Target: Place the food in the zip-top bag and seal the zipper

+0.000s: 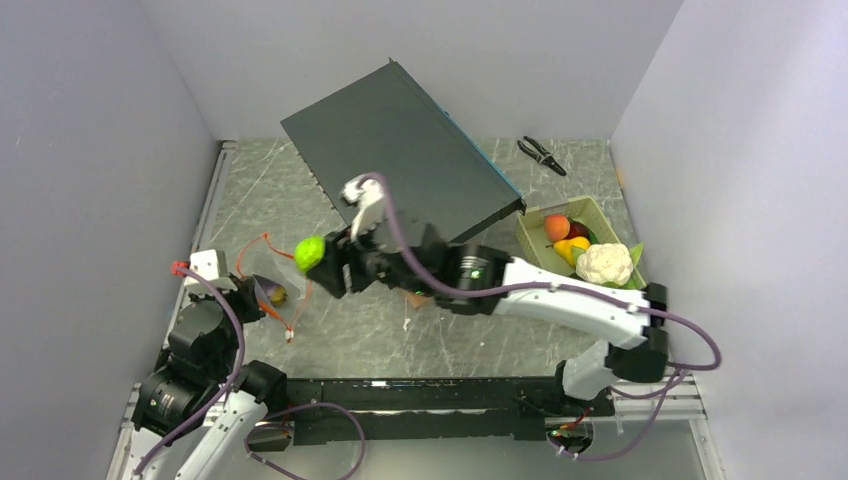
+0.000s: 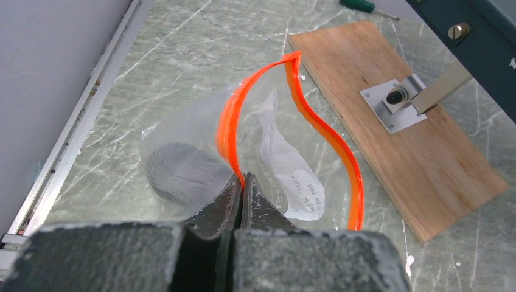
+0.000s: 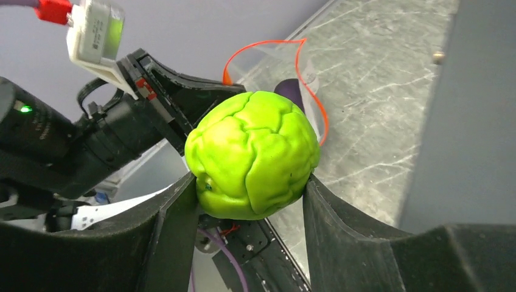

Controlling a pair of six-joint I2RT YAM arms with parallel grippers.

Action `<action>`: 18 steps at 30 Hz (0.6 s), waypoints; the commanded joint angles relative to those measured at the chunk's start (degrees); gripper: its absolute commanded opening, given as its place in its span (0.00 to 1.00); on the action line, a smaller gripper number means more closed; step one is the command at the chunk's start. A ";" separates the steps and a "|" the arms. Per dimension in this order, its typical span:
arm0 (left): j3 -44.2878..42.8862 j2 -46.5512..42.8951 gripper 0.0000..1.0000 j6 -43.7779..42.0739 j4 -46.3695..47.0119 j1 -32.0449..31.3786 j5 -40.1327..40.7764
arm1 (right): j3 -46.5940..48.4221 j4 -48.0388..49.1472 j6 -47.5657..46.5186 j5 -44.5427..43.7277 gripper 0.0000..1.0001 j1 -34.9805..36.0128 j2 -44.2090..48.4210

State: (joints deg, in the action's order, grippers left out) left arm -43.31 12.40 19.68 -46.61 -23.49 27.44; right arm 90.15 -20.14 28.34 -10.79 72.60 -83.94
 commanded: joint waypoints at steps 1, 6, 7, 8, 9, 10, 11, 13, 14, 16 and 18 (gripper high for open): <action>-0.02 -2.27 0.00 1.02 1.39 -0.07 2.00 | 9.89 -1.25 -4.85 -8.75 0.17 3.94 -7.47; -0.19 -2.47 0.00 1.24 1.20 -0.08 2.40 | 20.34 -6.04 -6.08 -10.03 0.24 4.69 -18.58; -0.15 -2.55 0.00 1.24 1.25 -0.11 2.34 | 22.23 -6.81 -6.52 -10.21 0.26 4.79 -20.66; -0.18 -2.56 0.00 1.24 1.18 -0.14 2.29 | 24.16 -7.57 -6.80 -10.71 0.29 4.77 -22.39; -0.26 -2.68 0.00 1.36 0.98 -0.14 2.54 | 25.81 -8.15 -7.00 -11.31 0.31 4.75 -24.18; -0.36 -2.77 0.00 1.49 0.85 -0.08 2.60 | 27.28 -8.43 -7.38 -12.10 0.33 4.71 -25.65; -0.37 -2.99 0.00 1.50 0.80 -0.13 2.75 | 28.92 -8.58 -7.97 -12.72 0.36 4.74 -27.38; -0.24 -3.61 0.00 1.46 0.94 -0.11 2.84 | 30.85 -8.96 -8.80 -13.40 0.41 4.75 -29.96; -0.11 -3.93 0.00 1.42 1.13 -0.09 2.84 | 31.92 -9.32 -9.09 -13.57 0.43 4.75 -31.10; -0.19 -4.50 0.00 1.46 1.13 -0.14 3.01 | 33.72 -10.30 -9.47 -13.70 0.47 4.74 -33.19; -0.19 -4.74 0.00 1.58 0.93 -0.16 3.30 | 34.31 -10.90 -9.44 -13.68 0.51 4.81 -34.51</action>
State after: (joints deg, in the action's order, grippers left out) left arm -43.31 8.69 20.69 -47.03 -23.49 29.06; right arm 120.27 -29.21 20.78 -22.22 77.38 -117.21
